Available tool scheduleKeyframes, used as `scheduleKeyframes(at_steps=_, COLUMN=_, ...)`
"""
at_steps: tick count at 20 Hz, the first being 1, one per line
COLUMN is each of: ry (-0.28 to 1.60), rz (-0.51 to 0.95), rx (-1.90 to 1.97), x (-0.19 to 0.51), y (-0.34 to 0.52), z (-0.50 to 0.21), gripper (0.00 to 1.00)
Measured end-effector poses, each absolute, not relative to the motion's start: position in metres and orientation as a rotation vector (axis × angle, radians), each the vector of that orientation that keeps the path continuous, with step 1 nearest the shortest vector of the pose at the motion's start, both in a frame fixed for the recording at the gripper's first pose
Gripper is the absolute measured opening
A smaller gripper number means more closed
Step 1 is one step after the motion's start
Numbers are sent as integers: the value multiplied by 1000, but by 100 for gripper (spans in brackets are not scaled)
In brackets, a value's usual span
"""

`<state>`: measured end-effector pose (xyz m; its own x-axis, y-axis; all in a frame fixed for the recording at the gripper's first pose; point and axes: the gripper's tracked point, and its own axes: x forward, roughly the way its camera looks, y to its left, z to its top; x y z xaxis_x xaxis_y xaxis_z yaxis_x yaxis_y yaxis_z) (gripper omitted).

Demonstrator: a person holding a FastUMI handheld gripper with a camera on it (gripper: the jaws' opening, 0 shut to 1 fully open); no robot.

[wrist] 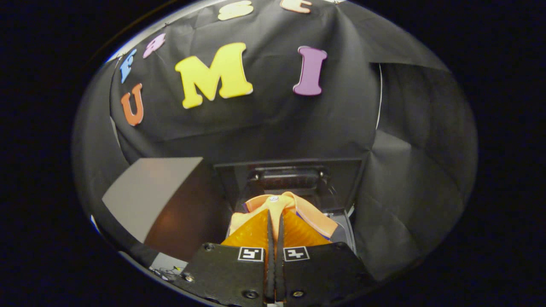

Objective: Put the clothes into the washing machine and then close the washing machine lid.

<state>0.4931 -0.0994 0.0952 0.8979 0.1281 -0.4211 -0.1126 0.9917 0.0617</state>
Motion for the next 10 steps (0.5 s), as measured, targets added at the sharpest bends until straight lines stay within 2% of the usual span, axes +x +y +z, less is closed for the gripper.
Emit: scheduleKeyframes(at_steps=10, ry=720, rz=112, rx=14, x=536, y=-100, z=-43, gripper=4)
